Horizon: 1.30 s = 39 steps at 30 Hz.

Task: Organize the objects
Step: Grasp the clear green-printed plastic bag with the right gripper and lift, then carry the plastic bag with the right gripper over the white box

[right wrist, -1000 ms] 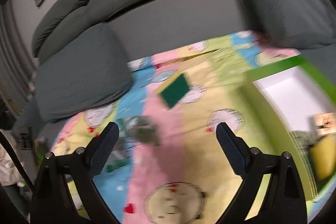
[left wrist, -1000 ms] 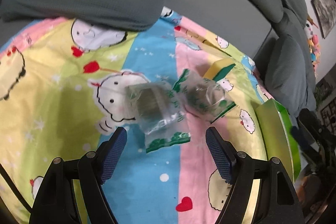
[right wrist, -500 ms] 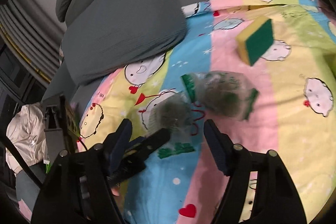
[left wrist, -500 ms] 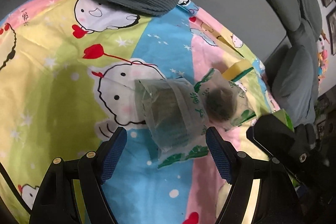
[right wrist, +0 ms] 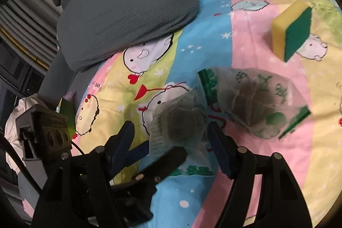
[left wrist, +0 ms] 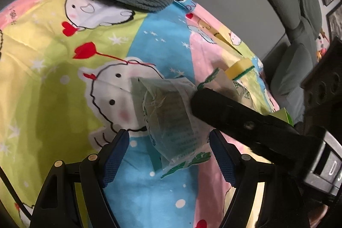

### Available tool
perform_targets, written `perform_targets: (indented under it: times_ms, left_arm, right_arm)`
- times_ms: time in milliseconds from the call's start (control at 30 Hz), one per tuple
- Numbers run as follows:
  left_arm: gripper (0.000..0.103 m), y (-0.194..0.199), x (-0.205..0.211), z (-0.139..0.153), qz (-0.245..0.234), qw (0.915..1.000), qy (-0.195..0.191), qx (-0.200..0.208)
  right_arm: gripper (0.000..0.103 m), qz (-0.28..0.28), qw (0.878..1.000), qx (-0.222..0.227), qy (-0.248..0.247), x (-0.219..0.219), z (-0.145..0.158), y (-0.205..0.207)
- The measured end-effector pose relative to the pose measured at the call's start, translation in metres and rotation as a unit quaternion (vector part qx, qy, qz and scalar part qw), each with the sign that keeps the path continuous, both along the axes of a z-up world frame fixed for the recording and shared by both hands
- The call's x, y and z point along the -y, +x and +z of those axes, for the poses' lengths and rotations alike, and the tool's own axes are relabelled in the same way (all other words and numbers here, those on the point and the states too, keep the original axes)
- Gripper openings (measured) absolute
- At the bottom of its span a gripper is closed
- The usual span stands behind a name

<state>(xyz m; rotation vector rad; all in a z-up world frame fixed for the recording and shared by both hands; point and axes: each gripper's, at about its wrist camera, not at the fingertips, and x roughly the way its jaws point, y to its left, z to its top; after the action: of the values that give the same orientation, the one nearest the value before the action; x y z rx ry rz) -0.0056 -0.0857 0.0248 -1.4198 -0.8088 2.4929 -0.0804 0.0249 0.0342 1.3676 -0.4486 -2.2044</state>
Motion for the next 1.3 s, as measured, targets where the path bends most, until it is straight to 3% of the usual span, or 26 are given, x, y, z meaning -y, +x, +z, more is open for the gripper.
perform_targets:
  times_ms: [100,167,233,333,467,667,1033,1300]
  left_arm:
    - [0.073,-0.003,-0.002,-0.006,-0.011,0.9999,0.007,0.004]
    - [0.059,-0.004,-0.004,-0.007,-0.018,0.9997,0.014,0.004]
    - [0.053,-0.003,-0.008,-0.006,-0.03,0.9994,0.017,0.002]
    - [0.053,-0.001,-0.018,0.0,-0.04,0.9988,-0.024,-0.014]
    - [0.053,0.005,-0.024,0.009,-0.038,0.9978,-0.045,-0.029]
    - [0.053,0.022,-0.031,0.035,-0.033,0.9937,-0.065,-0.085]
    - [0.053,0.056,-0.048,0.088,-0.044,0.9721,-0.085,-0.214]
    - [0.053,0.073,-0.06,0.113,-0.047,0.9535,-0.101,-0.28]
  right_arm:
    - [0.071,0.004,1.0,0.014,-0.007,0.001,-0.009,-0.003]
    - [0.071,0.002,1.0,0.018,-0.007,0.001,-0.013,-0.004]
    - [0.071,0.004,1.0,0.022,-0.006,0.001,-0.016,-0.004]
    - [0.061,0.003,1.0,0.012,0.007,0.0,-0.016,0.001]
    - [0.059,-0.001,1.0,0.0,-0.014,-0.007,-0.011,0.007]
    - [0.059,0.004,0.998,-0.062,-0.032,-0.012,0.02,0.029]
    - [0.06,-0.005,0.981,-0.194,-0.028,-0.027,0.083,0.076]
    - [0.06,-0.018,0.968,-0.25,-0.034,-0.037,0.105,0.097]
